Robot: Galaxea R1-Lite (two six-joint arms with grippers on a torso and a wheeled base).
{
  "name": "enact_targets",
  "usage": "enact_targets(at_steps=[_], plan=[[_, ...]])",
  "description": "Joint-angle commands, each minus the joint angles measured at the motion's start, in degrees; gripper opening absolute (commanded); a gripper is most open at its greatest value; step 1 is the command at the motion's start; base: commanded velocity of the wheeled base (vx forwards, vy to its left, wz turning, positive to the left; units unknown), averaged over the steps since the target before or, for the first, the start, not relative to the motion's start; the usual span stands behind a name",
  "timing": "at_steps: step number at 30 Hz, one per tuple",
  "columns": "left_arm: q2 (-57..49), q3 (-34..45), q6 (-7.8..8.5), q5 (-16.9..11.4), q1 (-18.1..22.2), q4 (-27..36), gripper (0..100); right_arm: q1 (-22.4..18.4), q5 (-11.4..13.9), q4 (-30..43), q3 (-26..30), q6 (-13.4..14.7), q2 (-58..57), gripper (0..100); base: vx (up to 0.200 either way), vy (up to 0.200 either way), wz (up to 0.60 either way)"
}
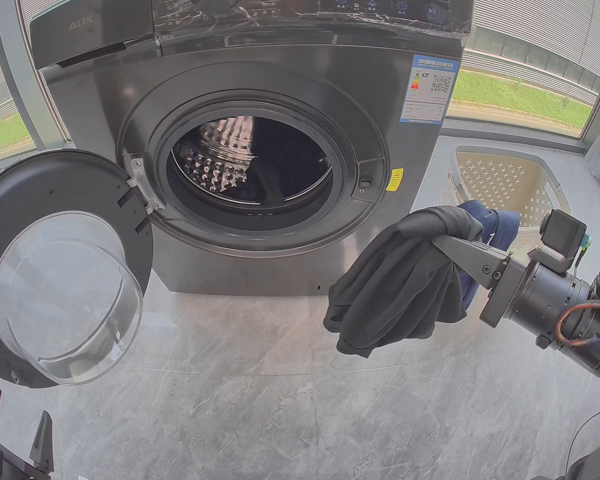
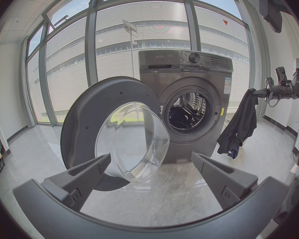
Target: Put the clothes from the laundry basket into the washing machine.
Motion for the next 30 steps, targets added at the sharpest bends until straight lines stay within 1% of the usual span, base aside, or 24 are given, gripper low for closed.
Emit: enact_targets(at_steps=[1, 7, 10, 19, 30], plan=[[-1.0, 1.0, 0.02, 0.0, 0.0, 0.0, 100, 0.0, 0.0, 0.0, 0.2, 0.0, 0.1, 0, 0.000, 0.000, 0.00], [-1.0, 1.0, -0.16, -0.1, 0.0, 0.0, 100, 0.0, 0.0, 0.0, 0.2, -0.2, 0.2, 0, 0.000, 0.000, 0.00], [-1.0, 1.0, -0.07, -0.1, 0.0, 0.0, 100, 0.0, 0.1, 0.0, 0.2, -0.2, 0.2, 0, -0.200, 0.000, 0.00], [-1.0, 1.0, 0.11, -0.1, 0.0, 0.0, 100, 0.1, 0.1, 0.0, 0.2, -0.3, 0.3, 0, 0.000, 0.000, 0.00], [-1.0, 1.0, 0.11, -0.1, 0.0, 0.0, 100, 0.7, -0.3, 0.0, -0.6, -0.5, 2.5, 0, 0.000, 0.200, 0.00]])
